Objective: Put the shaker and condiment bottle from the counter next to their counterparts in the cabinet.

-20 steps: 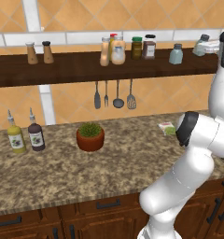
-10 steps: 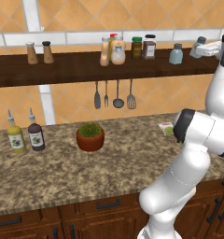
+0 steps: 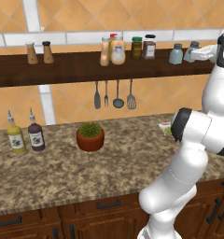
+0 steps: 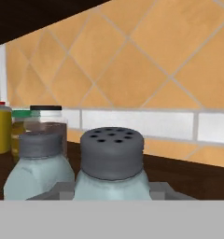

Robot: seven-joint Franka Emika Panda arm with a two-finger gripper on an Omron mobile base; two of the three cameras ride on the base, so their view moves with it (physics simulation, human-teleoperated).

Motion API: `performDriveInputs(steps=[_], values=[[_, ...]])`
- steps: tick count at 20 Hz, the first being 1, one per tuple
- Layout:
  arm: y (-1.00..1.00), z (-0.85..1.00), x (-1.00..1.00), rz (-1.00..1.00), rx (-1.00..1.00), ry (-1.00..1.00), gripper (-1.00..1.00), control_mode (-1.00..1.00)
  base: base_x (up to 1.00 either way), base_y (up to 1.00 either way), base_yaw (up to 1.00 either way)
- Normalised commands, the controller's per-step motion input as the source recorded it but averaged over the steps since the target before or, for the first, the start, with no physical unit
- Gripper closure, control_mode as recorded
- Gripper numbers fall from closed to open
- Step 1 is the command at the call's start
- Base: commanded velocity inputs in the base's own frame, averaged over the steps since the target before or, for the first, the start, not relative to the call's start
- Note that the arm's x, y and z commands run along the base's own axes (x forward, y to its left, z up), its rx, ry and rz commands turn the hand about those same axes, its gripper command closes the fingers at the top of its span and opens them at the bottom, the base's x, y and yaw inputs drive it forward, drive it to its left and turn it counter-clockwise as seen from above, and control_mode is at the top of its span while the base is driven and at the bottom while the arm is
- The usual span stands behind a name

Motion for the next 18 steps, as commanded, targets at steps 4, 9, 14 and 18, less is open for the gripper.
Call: performDriveInputs(steps=[4, 9, 14, 18], values=[[0.06, -0.26, 0.22, 0.05, 0.0, 0.02, 1.0, -1.0, 0.0, 0.0, 0.0], [0.02, -0.17, 0.25, 0.05, 0.0, 0.01, 1.0, -1.0, 0.0, 0.0, 0.0], [0.0, -0.23, 0.19, 0.05, 0.0, 0.0, 1.0, -1.0, 0.0, 0.0, 0.0], [0.0, -0.17, 0.09, 0.05, 0.0, 0.0, -1.0, -1.0, 0.0, 0.0, 0.0]])
